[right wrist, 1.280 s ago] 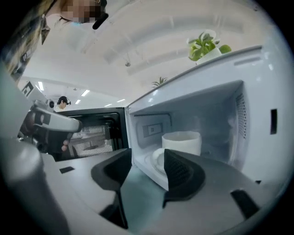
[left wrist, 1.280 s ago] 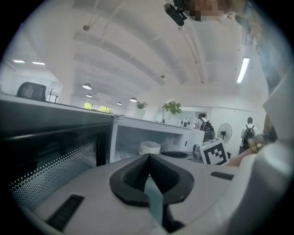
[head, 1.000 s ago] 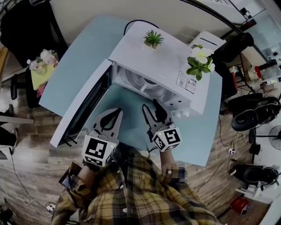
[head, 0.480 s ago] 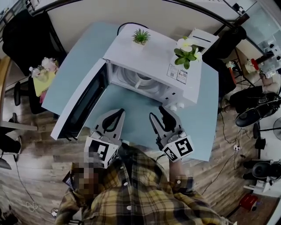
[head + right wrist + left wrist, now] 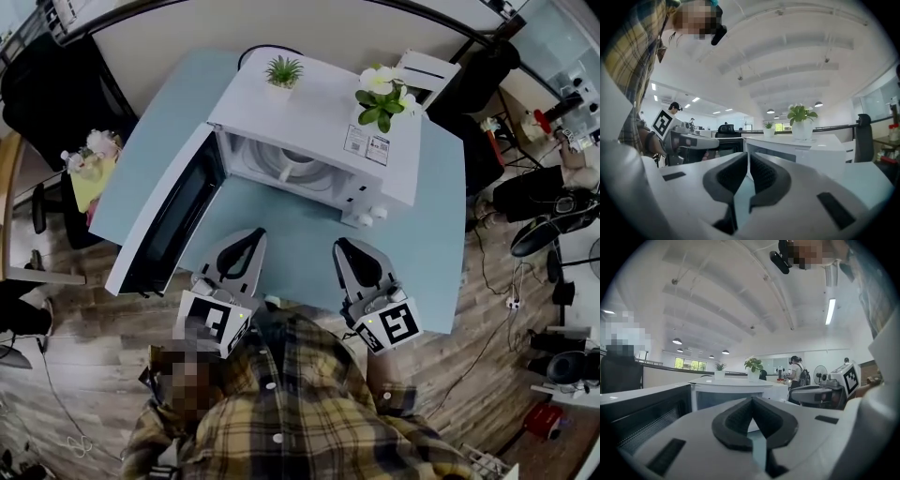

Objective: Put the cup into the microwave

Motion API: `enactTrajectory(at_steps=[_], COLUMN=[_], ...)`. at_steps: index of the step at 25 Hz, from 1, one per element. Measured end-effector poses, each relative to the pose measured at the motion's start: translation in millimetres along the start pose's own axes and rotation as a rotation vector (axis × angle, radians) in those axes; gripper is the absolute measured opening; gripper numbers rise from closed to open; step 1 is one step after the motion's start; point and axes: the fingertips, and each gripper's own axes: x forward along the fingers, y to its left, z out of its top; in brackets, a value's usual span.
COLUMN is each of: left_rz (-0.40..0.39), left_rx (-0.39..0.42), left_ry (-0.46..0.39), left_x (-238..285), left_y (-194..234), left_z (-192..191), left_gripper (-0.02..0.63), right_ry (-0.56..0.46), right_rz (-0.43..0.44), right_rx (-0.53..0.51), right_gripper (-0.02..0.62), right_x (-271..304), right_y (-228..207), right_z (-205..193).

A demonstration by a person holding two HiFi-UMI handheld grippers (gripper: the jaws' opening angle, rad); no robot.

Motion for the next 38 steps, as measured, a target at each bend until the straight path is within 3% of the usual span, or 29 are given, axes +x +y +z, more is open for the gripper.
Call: enactTrajectory(at_steps=[9,38], left_rz=[-0.039,-0.014], left_rx=[0.002,0.003], left_ry=[0.023,0.051], left_x=[13.3,23.4], left_y=[-9.0,3.1], left_z=[-4.5,-5.7], left_gripper=[-0.009,-0.009], right_ry=[-0.013,0.005], right_rz=[-0.092,-0.078], right_rx=[0.115,0.118], right_gripper=[0.002,0.002], right_x=[-11.5,0.5], right_y=[-34.7,-42.0], right_z=[-1.4,-3.9])
